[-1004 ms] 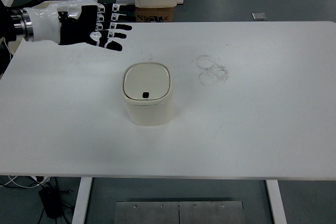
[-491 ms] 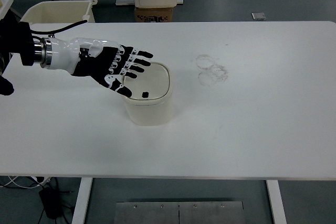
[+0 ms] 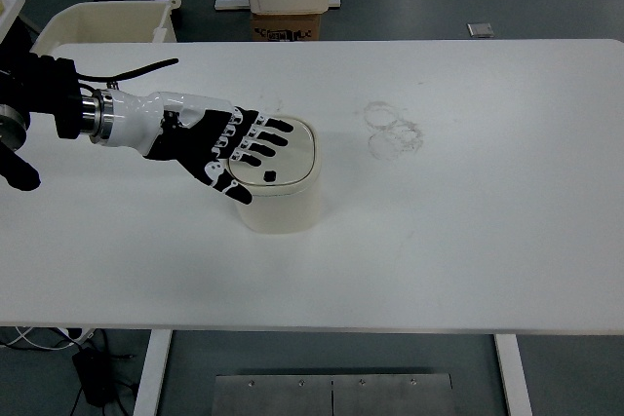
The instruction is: Open trash bin
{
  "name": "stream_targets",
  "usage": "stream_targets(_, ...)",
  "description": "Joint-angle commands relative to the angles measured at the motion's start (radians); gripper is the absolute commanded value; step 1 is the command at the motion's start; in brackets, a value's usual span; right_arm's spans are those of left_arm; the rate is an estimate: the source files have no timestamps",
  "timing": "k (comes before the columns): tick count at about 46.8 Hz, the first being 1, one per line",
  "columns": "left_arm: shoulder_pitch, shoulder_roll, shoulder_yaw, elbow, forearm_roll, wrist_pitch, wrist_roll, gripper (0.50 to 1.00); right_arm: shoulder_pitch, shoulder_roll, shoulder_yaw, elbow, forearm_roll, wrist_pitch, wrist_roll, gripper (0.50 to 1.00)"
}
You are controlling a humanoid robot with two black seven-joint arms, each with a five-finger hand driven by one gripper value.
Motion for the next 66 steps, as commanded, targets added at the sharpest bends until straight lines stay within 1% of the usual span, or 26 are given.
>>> stream_targets(1, 0.006, -0.003, 0.000, 0.001, 0.000, 0.001, 0.000, 1.000, 0.000, 0.000, 0.001, 0.000, 0.000, 0.000, 0.000, 0.993)
stream_targets(6, 0.023, -0.017, 0.000, 0.002, 0.000, 0.009, 0.000, 1.000, 0.000, 0.000, 0.000, 0.000, 0.000, 0.000, 0.000, 0.993)
stream_targets(30, 0.032, -0.042, -0.003, 0.005, 0.002, 0.034, -0.002, 1.000, 0.000, 0.000, 0.001, 0.000, 0.000, 0.000, 0.000, 0.993)
stream_targets(36, 0.043, -0.042, -0.003, 0.005, 0.002, 0.034, -0.003, 1.000, 0.000, 0.000, 0.001, 0.000, 0.000, 0.000, 0.000, 0.993)
stream_targets(40, 0.045, -0.054, -0.003, 0.005, 0.002, 0.035, -0.005, 1.000, -0.002, 0.000, 0.001, 0.000, 0.000, 0.000, 0.000, 0.993)
stream_targets(52, 0.045, -0.052, -0.005, 0.005, 0.002, 0.037, -0.005, 1.000, -0.002, 0.000, 0.000, 0.000, 0.000, 0.000, 0.000, 0.993)
stream_targets(57, 0.034, -0.042, -0.034, 0.007, -0.002, 0.041, -0.005, 1.000, 0.000, 0.000, 0.000, 0.000, 0.000, 0.000, 0.000, 0.993)
stream_targets(66, 0.029, -0.031, -0.175, 0.036, -0.011, 0.040, -0.009, 1.000, 0.000, 0.000, 0.000, 0.000, 0.000, 0.000, 0.000, 0.993)
